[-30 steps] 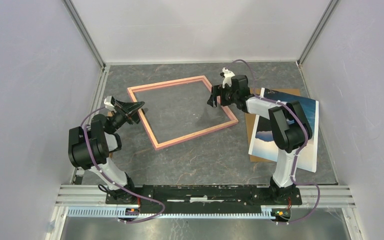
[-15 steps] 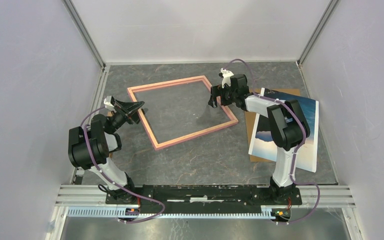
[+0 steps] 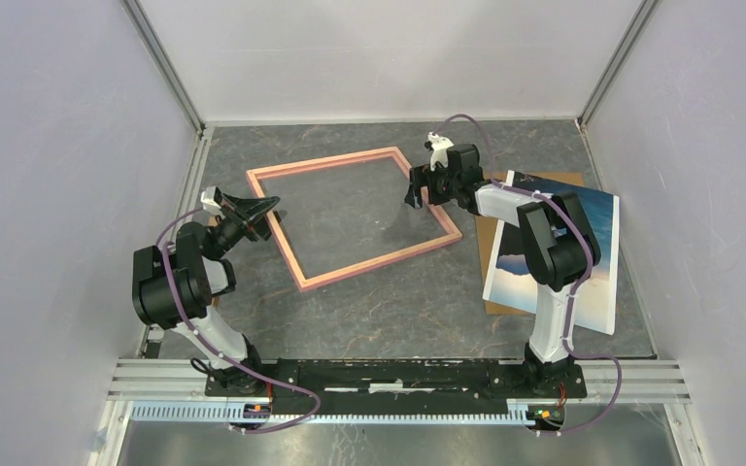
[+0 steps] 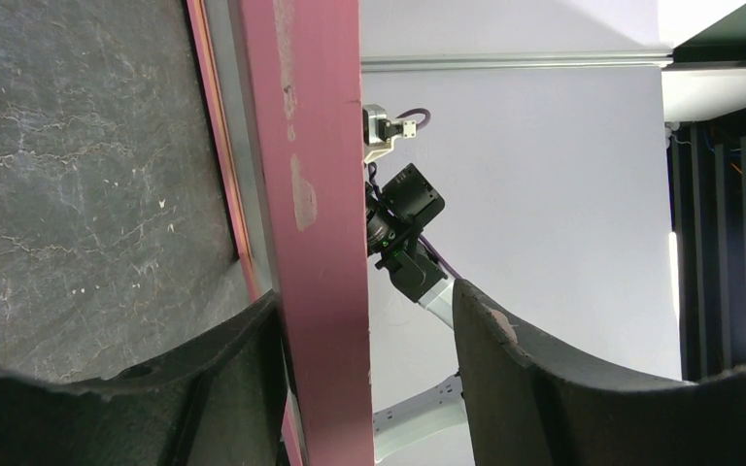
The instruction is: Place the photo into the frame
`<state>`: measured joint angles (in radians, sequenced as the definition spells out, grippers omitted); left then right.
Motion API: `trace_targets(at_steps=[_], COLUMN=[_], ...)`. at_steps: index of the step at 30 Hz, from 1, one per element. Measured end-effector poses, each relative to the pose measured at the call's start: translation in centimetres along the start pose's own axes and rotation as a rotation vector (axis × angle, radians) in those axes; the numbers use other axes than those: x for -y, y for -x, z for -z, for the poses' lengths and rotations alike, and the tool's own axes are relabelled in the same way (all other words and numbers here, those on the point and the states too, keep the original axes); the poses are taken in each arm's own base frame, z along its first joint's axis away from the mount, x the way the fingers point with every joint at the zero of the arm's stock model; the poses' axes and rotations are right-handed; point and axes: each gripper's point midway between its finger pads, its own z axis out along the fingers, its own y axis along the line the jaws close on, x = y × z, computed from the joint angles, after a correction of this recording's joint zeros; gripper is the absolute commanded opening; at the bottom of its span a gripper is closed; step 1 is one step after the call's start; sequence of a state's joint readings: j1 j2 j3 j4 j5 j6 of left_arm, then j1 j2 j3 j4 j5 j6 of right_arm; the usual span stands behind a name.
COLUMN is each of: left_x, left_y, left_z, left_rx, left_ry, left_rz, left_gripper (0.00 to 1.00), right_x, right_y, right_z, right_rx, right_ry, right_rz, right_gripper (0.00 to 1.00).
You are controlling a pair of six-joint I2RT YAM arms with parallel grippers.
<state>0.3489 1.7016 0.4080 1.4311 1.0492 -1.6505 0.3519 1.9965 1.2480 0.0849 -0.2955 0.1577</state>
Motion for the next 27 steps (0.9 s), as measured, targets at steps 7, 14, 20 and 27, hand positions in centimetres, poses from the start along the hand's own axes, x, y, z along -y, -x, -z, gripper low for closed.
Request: trace_targets(at_steps=[7,14,20,27], left_x=[0.0,0.0,0.0,0.0], left_y=[0.1,0.1,0.1,0.1], left_z=[0.1,0.1,0.1,0.1], left_rx=[0.004,0.004,0.004,0.006], left_ry=[0.000,0.000,0.000,0.000], left_rz=[-0.001,-0.001,0.000,0.001], left_gripper=[0.65,0.60,0.61,0.68], right_x=[-1.1,-2.2,-2.3,-3.1], right_y=[-0.2,-0.5,-0.5,-0.4], right_z=[-0.2,-0.4,-0.4,-0.3], right_rx=[-0.006,-0.015,-0.016,-0.001], right_ry=[0.013,0.029,0.029,0.063], right_rz=[0.011,0.016,0.013,-0.007], right_gripper=[0.82,0.81,0.78,0.78])
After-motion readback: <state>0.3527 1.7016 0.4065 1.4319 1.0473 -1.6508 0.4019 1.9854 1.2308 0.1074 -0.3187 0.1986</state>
